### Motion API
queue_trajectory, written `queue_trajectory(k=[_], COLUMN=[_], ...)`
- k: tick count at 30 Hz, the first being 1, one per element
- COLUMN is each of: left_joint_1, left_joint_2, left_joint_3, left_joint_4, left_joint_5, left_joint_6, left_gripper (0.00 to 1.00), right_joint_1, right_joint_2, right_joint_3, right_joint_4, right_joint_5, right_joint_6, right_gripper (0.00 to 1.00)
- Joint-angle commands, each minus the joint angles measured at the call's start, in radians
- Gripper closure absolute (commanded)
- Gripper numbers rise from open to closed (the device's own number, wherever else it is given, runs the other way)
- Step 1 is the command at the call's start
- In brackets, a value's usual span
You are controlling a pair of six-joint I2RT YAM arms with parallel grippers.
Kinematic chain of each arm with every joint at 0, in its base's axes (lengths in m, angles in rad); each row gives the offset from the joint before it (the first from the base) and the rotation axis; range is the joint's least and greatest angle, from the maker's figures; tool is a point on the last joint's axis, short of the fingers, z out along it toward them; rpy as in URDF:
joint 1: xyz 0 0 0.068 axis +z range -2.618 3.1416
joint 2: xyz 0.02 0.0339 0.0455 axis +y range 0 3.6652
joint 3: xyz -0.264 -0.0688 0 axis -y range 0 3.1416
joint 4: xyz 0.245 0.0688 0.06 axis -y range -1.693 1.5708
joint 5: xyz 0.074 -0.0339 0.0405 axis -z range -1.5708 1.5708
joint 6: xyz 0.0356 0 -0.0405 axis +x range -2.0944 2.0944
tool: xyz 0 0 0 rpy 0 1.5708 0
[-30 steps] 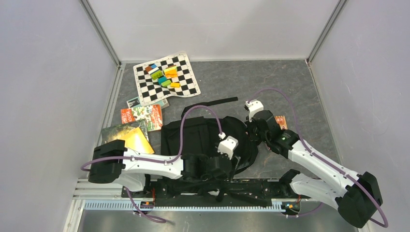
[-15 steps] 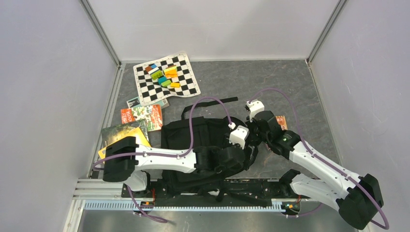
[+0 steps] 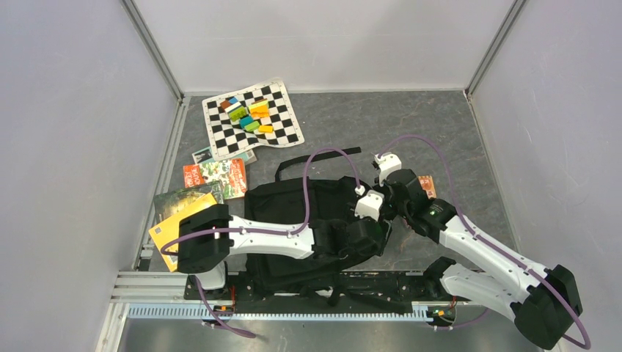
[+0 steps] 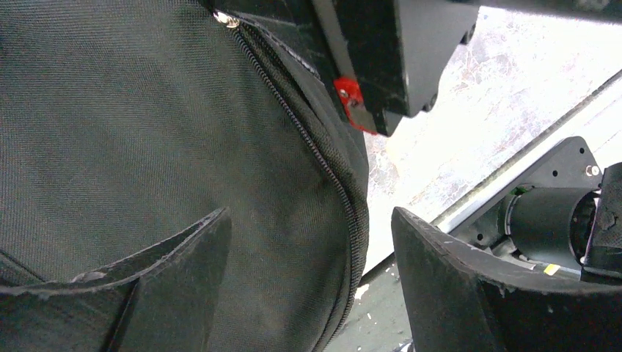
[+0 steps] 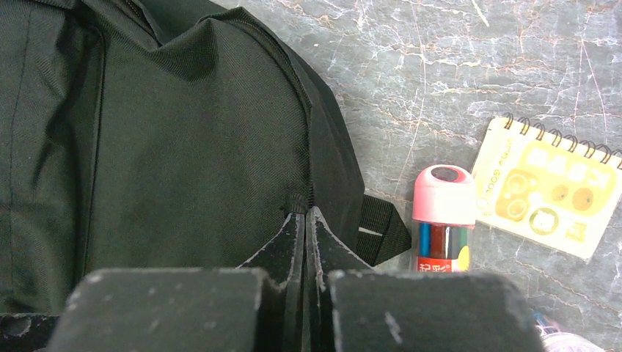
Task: Pack the student bag
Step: Unzip the student bag at the center of the board.
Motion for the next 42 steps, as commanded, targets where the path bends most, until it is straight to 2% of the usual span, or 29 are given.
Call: queue_trajectory(k=[1, 4, 7, 15, 21, 25, 32, 39, 42], left_joint_1=[0.011, 0.011, 0.011, 0.013, 0.013, 0.015, 0.016, 0.029, 0.029], left_joint_2=[0.028, 0.047, 0.049, 0.044, 0.023, 0.001, -0.027, -0.047, -0.066], left_joint_3=[0.068, 0.083, 0.092, 0.084, 0.061, 0.026, -0.029, -0.081, -0.138], left_joint_4=[-0.031, -0.058, -0.072, -0.111, -0.118, -0.043, 0.061, 0.117, 0.229], left_joint_5=[-0.020, -0.018, -0.012, -0.030, -0.056, -0.009, 0.049, 0.089, 0.142], left_joint_6=[-0.039, -0.042, -0.030, -0.026, -0.041, -0.005, -0.015, -0.027, 0.003], left_gripper=[0.17, 0.20, 0.32, 0.36, 0.61, 0.78, 0.97, 0.98, 0.98], right_joint_1=[-0.002, -0.002, -0.003, -0.002, -0.002, -0.002, -0.002, -0.002, -0.002], right_joint_2=[-0.024, -0.027, -0.031, -0.035, -0.035, -0.036, -0.041, -0.034, -0.010], right_joint_3=[0.000, 0.002, 0.002, 0.002, -0.001, -0.004, -0.011, -0.015, -0.003], right_joint_4=[0.025, 0.020, 0.016, 0.010, 0.010, 0.010, 0.009, 0.024, 0.048], right_joint_5=[0.003, 0.006, 0.006, 0.013, 0.013, 0.013, 0.014, 0.022, 0.052], right_joint_6=[0.008, 0.007, 0.008, 0.008, 0.008, 0.009, 0.010, -0.012, -0.038], right_gripper=[1.00, 1.00, 1.00, 1.00, 1.00, 1.00, 1.00, 1.00, 1.00])
